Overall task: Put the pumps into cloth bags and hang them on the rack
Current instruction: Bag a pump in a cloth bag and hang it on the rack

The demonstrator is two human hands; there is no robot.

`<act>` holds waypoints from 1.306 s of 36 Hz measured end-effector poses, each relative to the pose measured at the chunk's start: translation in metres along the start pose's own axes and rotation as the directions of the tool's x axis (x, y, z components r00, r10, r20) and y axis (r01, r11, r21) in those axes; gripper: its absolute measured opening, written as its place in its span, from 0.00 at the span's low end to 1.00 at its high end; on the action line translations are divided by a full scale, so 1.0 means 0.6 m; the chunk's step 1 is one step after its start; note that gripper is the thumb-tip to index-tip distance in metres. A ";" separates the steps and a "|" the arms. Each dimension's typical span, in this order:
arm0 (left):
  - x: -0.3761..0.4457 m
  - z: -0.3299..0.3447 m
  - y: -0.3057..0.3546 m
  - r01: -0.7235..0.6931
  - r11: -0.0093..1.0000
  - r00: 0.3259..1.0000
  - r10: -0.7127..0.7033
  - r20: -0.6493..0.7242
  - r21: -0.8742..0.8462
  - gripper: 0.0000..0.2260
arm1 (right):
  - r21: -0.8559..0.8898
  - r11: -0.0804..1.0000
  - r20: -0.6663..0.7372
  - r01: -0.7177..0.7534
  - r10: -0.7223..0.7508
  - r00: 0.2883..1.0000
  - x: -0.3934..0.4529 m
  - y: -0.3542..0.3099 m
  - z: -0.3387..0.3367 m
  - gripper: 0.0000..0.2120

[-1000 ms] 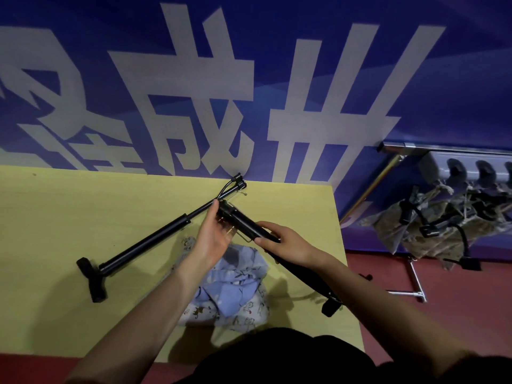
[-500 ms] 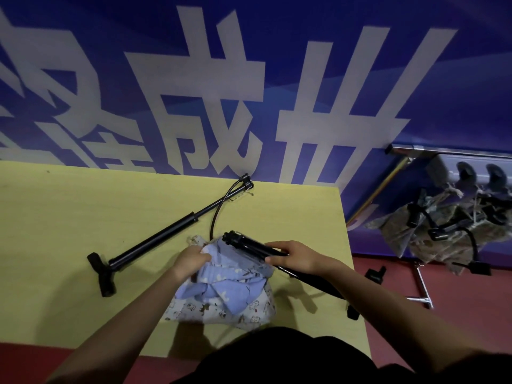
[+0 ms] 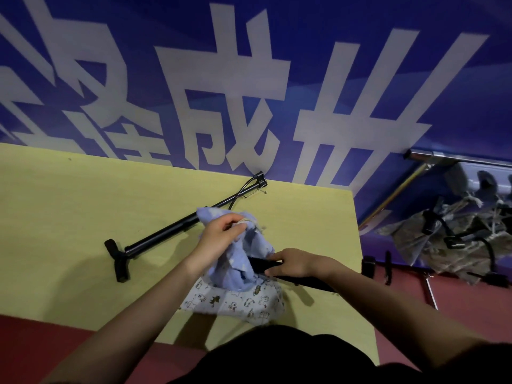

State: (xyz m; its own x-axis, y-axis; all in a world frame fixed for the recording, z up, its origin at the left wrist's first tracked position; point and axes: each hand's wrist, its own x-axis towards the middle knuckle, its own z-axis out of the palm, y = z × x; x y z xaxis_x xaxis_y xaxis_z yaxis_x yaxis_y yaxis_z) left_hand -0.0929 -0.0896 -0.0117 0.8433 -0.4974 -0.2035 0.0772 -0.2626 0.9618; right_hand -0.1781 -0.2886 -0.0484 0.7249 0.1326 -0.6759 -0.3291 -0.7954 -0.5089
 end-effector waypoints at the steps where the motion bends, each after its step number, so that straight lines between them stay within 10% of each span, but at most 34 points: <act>1: 0.000 0.001 0.004 0.000 1.000 1.000 0.000 0.016 0.003 0.05 | -0.029 1.000 0.000 -0.003 0.003 1.000 0.002 -0.003 0.005 0.25; 9: 0.018 -0.052 -0.051 0.235 0.947 0.972 -0.229 -0.053 0.220 0.17 | -0.036 0.999 -0.065 0.022 -0.024 0.998 0.003 -0.013 0.026 0.26; 12: 0.011 -0.062 -0.069 0.329 0.906 0.944 -0.318 -0.082 0.269 0.04 | -0.021 0.997 -0.065 0.070 -0.072 0.995 0.003 -0.023 0.029 0.25; 19: 0.003 -0.064 -0.068 0.294 0.919 0.952 -0.306 0.004 0.264 0.20 | -0.289 0.952 -0.127 0.097 -0.139 0.982 0.019 -0.062 0.029 0.27; 27: 0.002 -0.056 -0.088 0.237 0.933 0.971 -0.239 -0.029 0.269 0.10 | -0.570 0.813 -0.134 0.115 -0.230 0.964 0.050 -0.098 0.014 0.20; 39: 0.016 -0.048 -0.069 0.178 0.928 0.956 -0.241 0.166 0.326 0.17 | -0.662 0.710 -0.149 0.241 -0.439 0.886 0.025 -0.102 -0.023 0.22; 47: 0.040 -0.029 -0.049 0.358 0.886 0.805 -0.452 0.383 0.294 0.28 | -0.706 0.681 -0.187 0.194 -0.443 0.877 0.038 -0.097 -0.043 0.20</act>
State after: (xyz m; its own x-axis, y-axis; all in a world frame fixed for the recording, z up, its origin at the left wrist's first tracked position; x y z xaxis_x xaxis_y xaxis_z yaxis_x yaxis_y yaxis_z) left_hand -0.0656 -0.0791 -0.0415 0.4404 -0.5989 -0.6688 0.2139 -0.6535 0.7261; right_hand -0.1267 -0.2544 -0.0207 0.8944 0.3584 -0.2677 0.3438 -0.9336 -0.1013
